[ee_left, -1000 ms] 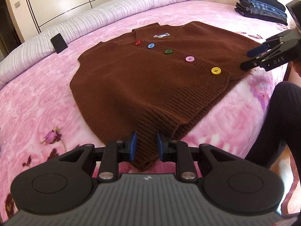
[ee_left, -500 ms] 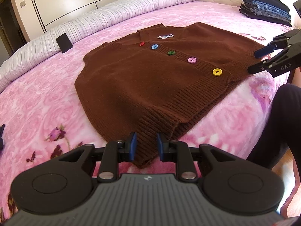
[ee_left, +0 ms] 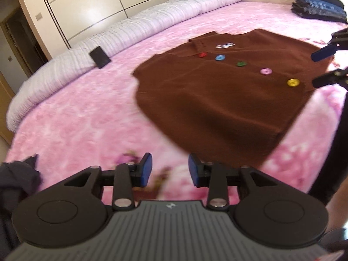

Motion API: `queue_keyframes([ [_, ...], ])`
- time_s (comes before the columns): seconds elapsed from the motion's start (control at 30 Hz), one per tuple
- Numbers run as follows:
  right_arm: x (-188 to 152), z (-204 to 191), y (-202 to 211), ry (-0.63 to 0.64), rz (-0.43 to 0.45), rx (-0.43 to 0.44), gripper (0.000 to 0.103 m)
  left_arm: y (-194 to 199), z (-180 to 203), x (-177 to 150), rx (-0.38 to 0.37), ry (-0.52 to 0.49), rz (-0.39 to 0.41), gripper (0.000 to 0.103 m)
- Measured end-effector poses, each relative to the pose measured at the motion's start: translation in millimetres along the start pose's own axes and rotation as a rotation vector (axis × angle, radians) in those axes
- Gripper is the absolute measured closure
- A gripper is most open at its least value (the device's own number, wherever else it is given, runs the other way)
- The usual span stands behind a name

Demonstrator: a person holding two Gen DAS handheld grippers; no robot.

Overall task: Fold clothes
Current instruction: 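Grasp one side edge of the brown vest with both grippers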

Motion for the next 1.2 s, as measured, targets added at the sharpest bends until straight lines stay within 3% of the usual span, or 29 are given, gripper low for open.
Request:
queue_keyframes([
  [0.17,25.8,-62.2,-6.0,0.126,0.034,0.128,0.037,-5.0,-27.1,2.1,0.012,-0.007,0.007,0.064],
  [0.33,32.6,-130.8,-17.2,0.296,0.057,0.231,0.050,-11.9,-51.1,4.6,0.009,-0.004,0.016,0.064],
  [0.37,32.0,-141.8,-21.8,0.324,0.052,0.239,0.055,-13.2,-55.9,5.1,0.009,-0.004,0.018,0.064],
  [0.53,22.9,-172.3,-42.5,0.444,0.031,0.191,0.056,-33.2,-63.9,7.4,-0.018,-0.025,0.008,0.062],
  [0.63,23.8,-175.0,-46.5,0.480,0.054,0.153,0.061,-47.7,-65.0,9.7,-0.013,-0.116,0.012,0.057],
  [0.7,25.9,-173.6,-49.7,0.486,0.055,0.137,0.094,-58.4,-63.0,10.6,0.006,-0.230,0.014,0.055],
  [0.73,27.5,-171.4,-51.1,0.475,0.058,0.132,0.097,-64.4,-60.2,10.7,0.026,-0.318,0.015,0.055],
  [0.77,30.2,-167.3,-50.4,0.445,0.064,0.147,0.097,-70.3,-57.4,10.8,0.045,-0.406,0.016,0.054],
  [1.07,64.0,-107.7,-19.4,0.181,0.140,0.209,0.097,-138.3,-47.5,29.8,0.006,-0.802,0.038,0.052],
  [1.13,70.2,-98.2,-16.2,0.151,0.145,0.214,0.097,-153.0,-46.1,36.4,-0.010,-0.855,0.043,0.053],
  [1.2,74.5,-92.0,-16.0,0.143,0.149,0.219,0.097,-163.1,-46.4,45.1,-0.013,-0.886,0.044,0.062],
])
Point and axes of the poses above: each gripper's, at about its wrist camera, not at the fingertips, and y roughly against the way its jaws point, z to its right, x to its top, the point moved 4 cm from there along -y, roughly the way its jaws point, and after that the axes turned 8 degrees about -x, right-handed, at the moved point
